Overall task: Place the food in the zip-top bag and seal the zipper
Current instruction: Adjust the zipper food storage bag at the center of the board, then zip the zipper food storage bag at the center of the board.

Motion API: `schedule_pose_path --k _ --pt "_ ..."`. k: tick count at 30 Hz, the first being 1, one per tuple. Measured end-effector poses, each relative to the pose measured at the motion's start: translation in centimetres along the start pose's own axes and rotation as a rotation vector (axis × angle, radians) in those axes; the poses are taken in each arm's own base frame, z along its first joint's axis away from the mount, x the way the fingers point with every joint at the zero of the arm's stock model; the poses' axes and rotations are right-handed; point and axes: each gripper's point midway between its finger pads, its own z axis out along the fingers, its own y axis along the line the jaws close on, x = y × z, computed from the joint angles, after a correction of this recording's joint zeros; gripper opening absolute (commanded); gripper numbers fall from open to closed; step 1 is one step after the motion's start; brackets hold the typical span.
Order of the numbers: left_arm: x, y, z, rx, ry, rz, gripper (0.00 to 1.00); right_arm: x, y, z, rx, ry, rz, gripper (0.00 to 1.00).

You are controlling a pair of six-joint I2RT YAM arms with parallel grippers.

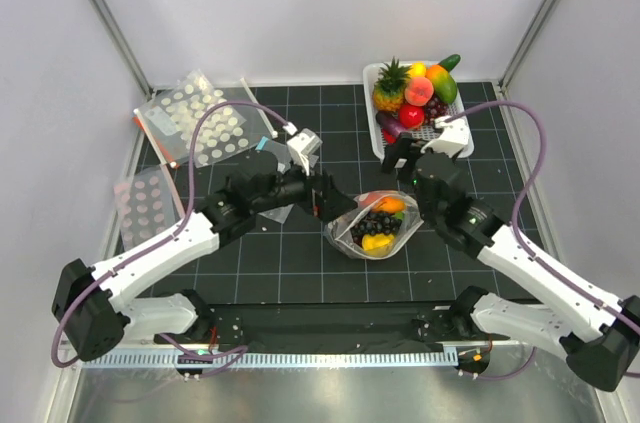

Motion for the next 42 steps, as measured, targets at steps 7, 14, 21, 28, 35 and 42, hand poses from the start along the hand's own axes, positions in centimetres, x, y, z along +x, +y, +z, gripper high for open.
schedule_pose_path --k 7,14,21,28,35,42 --pt "1.3 -3.9 2.1 0.039 0.051 0.203 0.91 -1.5 -3.0 0.0 0.049 -0.03 0.122 0.82" --pt "3.6 -2.4 5.2 -0.08 0.166 0.317 0.37 -1.1 -3.6 0.4 0.051 -0.008 0.145 0.82" --pt "4.6 1.0 5.4 -0.219 0.246 0.38 0.0 -0.5 -3.3 0.5 -0.001 0.011 0.14 0.8" --pt "3.1 5.5 4.4 -0.335 0.242 0.361 0.0 0.4 -2.7 -0.5 -0.11 -0.008 0.107 0.73" --pt "3.6 11.1 2.6 -0.478 0.23 0.397 0.0 -0.1 -3.2 -1.2 -0.127 -0.07 0.11 0.63" --pt "4.2 13.0 1.5 -0.526 0.212 0.45 0.0 2.4 -3.1 -1.0 -0.195 -0.083 0.082 0.68"
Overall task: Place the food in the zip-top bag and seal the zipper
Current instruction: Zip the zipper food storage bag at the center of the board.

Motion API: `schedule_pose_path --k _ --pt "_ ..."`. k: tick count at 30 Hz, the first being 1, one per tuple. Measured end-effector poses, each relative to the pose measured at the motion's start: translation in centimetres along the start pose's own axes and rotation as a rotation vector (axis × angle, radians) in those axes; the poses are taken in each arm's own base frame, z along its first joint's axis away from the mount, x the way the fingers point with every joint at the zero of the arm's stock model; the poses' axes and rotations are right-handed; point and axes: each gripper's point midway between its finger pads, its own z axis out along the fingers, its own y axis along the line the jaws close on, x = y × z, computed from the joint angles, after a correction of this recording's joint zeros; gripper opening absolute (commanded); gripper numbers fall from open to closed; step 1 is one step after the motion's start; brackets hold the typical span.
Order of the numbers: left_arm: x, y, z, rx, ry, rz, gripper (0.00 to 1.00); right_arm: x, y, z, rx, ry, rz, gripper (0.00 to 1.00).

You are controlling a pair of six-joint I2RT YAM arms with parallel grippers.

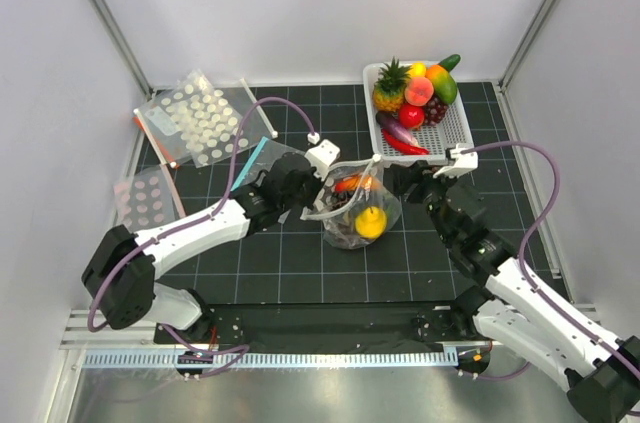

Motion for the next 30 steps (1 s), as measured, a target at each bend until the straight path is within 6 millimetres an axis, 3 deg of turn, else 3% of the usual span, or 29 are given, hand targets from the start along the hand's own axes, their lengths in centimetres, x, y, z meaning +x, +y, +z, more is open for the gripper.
schedule_pose_path --k 8,16,20,21,23,28,29,30 --pt "-2.3 0.6 -0.5 -0.024 -0.085 0.004 0.0 2.8 1.8 2.2 -0.152 0.073 -0.016 0.85" --pt "-2.3 1.0 -0.6 -0.047 -0.084 0.003 0.0 4.5 2.4 3.9 -0.275 0.118 0.008 0.81" --pt "-2.3 1.0 -0.5 -0.048 -0.084 0.003 0.0 5.7 3.1 4.2 -0.322 0.155 0.017 0.66" --pt "-2.2 1.0 -0.5 -0.048 -0.084 0.003 0.0 5.9 3.2 4.2 -0.328 0.16 0.02 0.57" --pt "-2.2 1.0 -0.5 -0.046 -0.083 0.003 0.0 5.9 3.5 4.1 -0.348 0.166 0.023 0.49" --pt "-2.4 0.5 -0.8 -0.018 -0.092 0.003 0.0 5.7 4.6 3.7 -0.408 0.17 0.036 0.03" --pt "-2.5 0.4 -0.9 -0.011 -0.097 0.002 0.02 5.7 4.7 3.6 -0.415 0.172 0.039 0.01" --pt "-2.7 0.4 -1.1 -0.01 -0.102 0.001 0.12 5.7 4.9 3.5 -0.422 0.177 0.043 0.01"
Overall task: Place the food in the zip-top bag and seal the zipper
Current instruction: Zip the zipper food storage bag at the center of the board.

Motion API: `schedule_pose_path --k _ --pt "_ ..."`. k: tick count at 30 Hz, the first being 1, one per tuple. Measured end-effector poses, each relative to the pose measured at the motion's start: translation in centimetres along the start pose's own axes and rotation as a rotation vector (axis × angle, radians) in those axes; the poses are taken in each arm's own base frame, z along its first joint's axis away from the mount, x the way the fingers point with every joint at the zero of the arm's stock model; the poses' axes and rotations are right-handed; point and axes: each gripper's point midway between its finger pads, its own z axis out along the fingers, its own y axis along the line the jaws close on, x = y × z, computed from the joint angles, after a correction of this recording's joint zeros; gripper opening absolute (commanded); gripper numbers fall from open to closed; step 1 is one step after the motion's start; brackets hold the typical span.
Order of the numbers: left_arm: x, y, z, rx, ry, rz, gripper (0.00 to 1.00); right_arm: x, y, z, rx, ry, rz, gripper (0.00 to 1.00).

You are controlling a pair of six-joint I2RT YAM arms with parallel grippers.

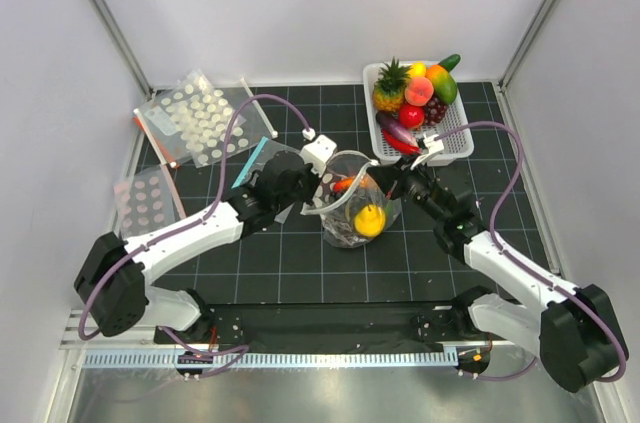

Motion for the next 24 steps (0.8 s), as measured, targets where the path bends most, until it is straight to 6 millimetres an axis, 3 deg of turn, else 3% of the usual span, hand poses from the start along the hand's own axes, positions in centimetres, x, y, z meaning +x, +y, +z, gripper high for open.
schedule_pose_path --k 2,3,5,9,14,18,24 --pt "-0.3 0.0 -0.3 0.001 -0.01 -0.001 0.3 -0.1 0.3 -0.2 -0.011 0.003 0.005 0.01" --pt "-0.5 0.0 -0.5 0.002 -0.014 -0.004 0.44 -0.3 0.6 -0.4 -0.017 0.001 0.004 0.01" --pt "-0.8 0.1 -1.2 0.002 -0.017 -0.022 0.52 -0.8 1.2 -0.8 -0.035 -0.011 0.001 0.01" --pt "-2.4 0.3 -3.4 0.006 -0.064 -0.064 0.58 -1.8 2.2 -1.7 -0.065 -0.035 -0.008 0.01" --pt "-6.2 0.4 -8.0 0.045 -0.244 -0.109 0.66 -2.0 3.3 -2.0 -0.076 -0.008 -0.005 0.01" --pt "-7.7 -0.5 -10.8 0.116 -0.379 -0.117 0.66 -1.9 5.0 -1.9 -0.11 0.023 -0.021 0.01" --pt "-8.0 -3.1 -10.7 0.219 -0.416 -0.065 0.66 -0.1 9.7 -1.6 -0.187 0.083 -0.129 0.01"
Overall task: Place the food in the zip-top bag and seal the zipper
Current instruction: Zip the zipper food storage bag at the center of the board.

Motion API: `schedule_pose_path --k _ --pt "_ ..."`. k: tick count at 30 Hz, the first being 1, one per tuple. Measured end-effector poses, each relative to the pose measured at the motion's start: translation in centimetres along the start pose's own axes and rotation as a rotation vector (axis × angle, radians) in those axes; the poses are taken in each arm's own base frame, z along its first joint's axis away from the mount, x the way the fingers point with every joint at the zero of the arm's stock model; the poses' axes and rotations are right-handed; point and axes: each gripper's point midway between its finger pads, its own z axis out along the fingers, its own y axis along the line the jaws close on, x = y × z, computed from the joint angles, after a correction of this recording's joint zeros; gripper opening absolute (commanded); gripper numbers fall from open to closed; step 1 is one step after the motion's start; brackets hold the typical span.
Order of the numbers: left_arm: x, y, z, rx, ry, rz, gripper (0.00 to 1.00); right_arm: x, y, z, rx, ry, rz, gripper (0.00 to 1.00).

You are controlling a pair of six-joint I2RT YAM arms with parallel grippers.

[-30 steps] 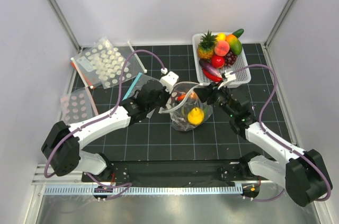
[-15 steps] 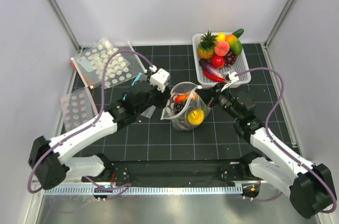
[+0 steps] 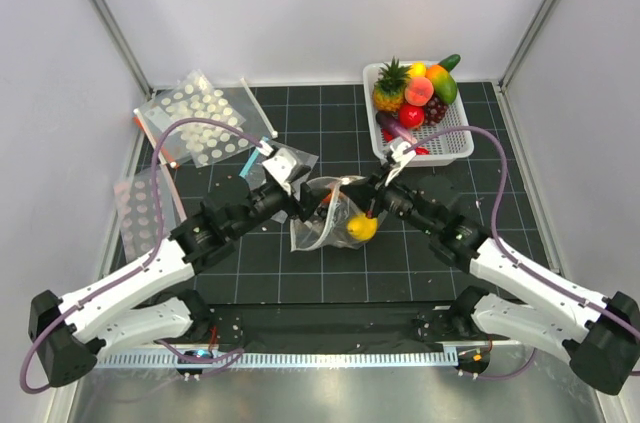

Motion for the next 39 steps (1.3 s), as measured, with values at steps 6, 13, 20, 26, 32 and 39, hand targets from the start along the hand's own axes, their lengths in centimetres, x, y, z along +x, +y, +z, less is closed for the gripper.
schedule_pose_path --k 6,13,20,26,32,39 --pt "3.2 -2.0 1.7 0.107 0.088 0.072 0.64 0.7 0.3 0.7 0.025 0.025 -0.039 0.01" --pt "4.1 -3.0 2.0 0.168 0.111 0.098 0.6 0.6 -0.7 0.8 0.077 0.018 -0.039 0.01" --pt "4.9 -3.5 2.7 0.202 0.142 0.096 0.66 -0.3 -1.2 0.2 0.117 -0.019 -0.037 0.01" --pt "6.7 -3.0 3.5 0.173 0.204 0.093 0.67 -0.4 -1.2 0.0 0.122 -0.026 -0.035 0.01" --pt "6.9 -2.7 3.7 0.155 0.214 0.089 0.27 -0.4 -1.2 0.0 0.121 -0.03 -0.034 0.01" --pt "7.6 -3.8 5.3 0.217 0.273 0.075 0.0 -0.4 -1.6 -0.7 0.139 -0.044 -0.032 0.01"
